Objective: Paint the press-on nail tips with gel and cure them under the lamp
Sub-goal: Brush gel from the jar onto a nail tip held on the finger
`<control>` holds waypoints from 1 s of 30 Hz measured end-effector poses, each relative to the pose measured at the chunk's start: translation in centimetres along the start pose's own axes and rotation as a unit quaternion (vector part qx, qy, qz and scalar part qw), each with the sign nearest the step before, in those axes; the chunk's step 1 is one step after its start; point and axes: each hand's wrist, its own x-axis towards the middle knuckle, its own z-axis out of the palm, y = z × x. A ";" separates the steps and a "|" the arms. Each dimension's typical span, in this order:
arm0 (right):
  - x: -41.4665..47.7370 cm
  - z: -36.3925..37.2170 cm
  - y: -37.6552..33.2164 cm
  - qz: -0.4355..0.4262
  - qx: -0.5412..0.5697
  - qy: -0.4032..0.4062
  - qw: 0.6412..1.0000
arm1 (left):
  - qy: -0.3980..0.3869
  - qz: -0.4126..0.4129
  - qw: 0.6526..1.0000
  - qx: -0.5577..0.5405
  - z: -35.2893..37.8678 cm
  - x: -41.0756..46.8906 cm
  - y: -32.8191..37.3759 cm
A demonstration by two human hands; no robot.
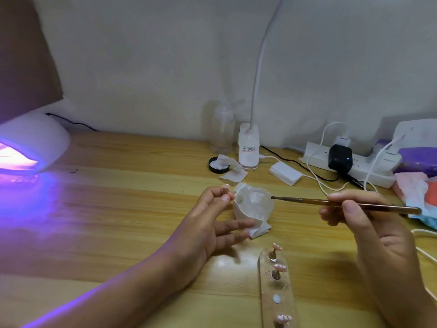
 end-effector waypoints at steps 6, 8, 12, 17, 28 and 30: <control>2.2 1.1 -1.4 0.033 -0.074 -0.085 0.993 | -0.044 -0.024 0.999 -0.010 -0.2 -0.1 0.0; 2.6 1.8 -1.5 0.057 -0.088 -0.117 0.988 | -0.056 -0.030 0.998 -0.008 -0.4 0.0 0.0; 3.3 3.3 -1.5 0.082 -0.066 -0.151 0.983 | -0.074 -0.043 0.996 -0.015 -0.5 0.1 0.2; 3.5 3.8 -1.4 0.076 -0.074 -0.160 0.981 | -0.093 -0.060 0.994 -0.013 -0.6 0.1 0.5; 1.3 2.1 -1.8 -0.290 -0.324 -0.183 0.882 | -0.105 -0.031 0.994 0.018 -0.8 0.2 0.1; 1.1 2.5 -1.8 -0.321 -0.348 -0.186 0.861 | -0.104 -0.025 0.994 0.025 -0.8 0.1 0.0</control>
